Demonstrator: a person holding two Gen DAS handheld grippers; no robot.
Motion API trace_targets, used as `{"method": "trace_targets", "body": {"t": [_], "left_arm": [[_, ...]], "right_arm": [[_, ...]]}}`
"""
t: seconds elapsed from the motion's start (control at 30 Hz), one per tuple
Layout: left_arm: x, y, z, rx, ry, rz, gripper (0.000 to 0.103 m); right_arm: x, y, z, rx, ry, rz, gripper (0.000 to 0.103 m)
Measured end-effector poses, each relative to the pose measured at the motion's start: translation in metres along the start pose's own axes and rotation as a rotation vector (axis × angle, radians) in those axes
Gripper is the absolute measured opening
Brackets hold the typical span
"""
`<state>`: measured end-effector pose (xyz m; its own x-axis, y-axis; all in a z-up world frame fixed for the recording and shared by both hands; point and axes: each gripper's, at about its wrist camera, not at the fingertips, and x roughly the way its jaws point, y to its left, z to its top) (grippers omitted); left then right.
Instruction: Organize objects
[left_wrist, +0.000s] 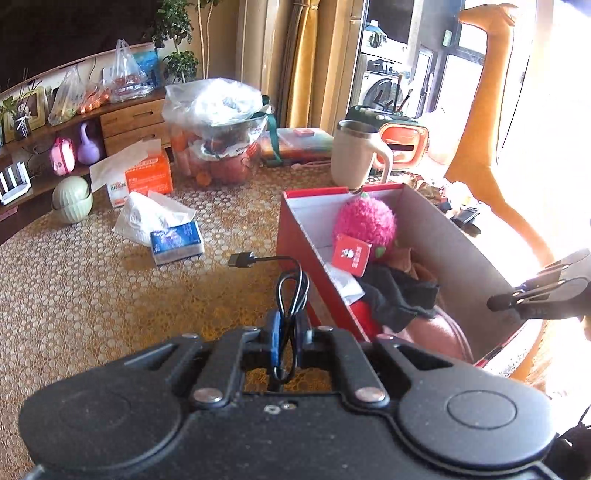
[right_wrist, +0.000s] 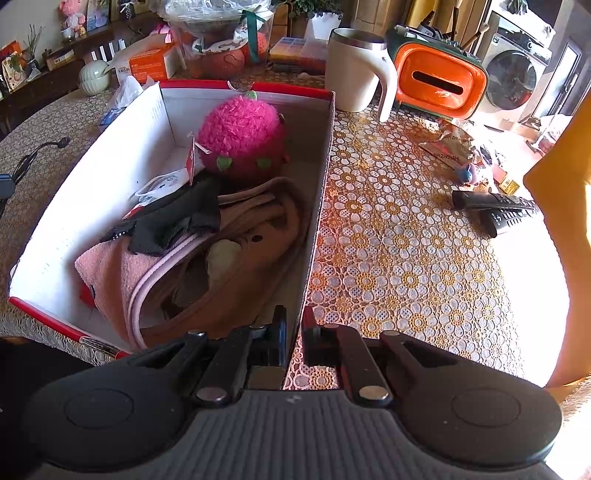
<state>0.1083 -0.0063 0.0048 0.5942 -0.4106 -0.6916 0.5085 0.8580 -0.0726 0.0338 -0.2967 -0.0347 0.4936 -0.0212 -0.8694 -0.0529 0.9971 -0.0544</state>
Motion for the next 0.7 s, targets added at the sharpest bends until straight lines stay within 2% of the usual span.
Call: {"method": "trace_targets", "body": {"t": [0.37, 0.7], "left_arm": [[0.019, -0.082, 0.032, 0.150, -0.033, -0.109, 0.006], [0.072, -0.126, 0.026, 0.241, 0.065, -0.135, 0.006]], "right_arm": [[-0.001, -0.002, 0.001, 0.013, -0.010, 0.010, 0.007], [-0.001, -0.008, 0.002, 0.029, -0.019, 0.035, 0.007]]}}
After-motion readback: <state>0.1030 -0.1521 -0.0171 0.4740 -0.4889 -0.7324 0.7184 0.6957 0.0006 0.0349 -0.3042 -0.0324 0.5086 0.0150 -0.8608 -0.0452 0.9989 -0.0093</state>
